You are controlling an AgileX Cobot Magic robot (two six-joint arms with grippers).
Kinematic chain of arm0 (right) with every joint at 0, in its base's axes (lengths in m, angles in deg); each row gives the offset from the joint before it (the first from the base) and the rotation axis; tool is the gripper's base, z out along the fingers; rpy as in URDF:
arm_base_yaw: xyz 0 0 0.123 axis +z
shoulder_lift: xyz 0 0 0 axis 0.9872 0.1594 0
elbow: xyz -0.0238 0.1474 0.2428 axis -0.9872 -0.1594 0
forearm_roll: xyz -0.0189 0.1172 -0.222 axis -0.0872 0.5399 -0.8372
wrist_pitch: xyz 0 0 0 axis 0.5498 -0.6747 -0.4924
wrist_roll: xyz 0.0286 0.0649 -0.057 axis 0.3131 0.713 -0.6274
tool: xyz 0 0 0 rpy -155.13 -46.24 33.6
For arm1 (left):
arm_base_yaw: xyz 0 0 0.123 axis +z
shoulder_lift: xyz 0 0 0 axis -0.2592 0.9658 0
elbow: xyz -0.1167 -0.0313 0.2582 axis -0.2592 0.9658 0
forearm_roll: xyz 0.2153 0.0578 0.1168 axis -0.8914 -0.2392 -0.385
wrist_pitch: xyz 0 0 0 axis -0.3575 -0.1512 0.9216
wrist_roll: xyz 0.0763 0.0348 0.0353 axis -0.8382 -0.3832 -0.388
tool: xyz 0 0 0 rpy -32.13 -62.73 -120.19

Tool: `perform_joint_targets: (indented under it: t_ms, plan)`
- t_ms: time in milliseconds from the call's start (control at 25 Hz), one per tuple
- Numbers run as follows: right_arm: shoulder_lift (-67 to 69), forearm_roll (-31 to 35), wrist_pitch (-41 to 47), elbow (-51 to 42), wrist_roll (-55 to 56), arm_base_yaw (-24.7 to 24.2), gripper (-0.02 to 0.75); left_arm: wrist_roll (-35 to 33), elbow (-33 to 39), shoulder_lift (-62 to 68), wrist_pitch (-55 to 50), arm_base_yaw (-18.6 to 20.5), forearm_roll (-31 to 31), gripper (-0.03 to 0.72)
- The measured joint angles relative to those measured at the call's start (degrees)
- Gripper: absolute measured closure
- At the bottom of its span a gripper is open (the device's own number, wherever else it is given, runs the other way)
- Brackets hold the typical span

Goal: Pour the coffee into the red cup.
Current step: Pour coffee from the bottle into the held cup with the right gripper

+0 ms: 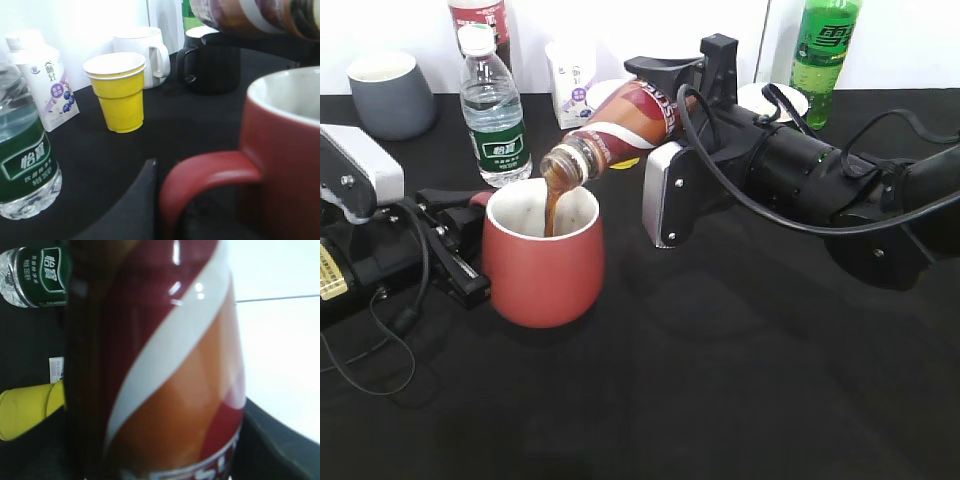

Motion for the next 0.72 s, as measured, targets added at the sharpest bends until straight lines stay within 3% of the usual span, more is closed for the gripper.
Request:
perform_joint_targets:
  t_ms: [720]
  plan:
    - [0.00, 0.00, -0.42, 0.00, -0.87, 0.00, 0.202, -0.18, 0.00, 0.00, -0.37, 0.00, 0.00, 0.640]
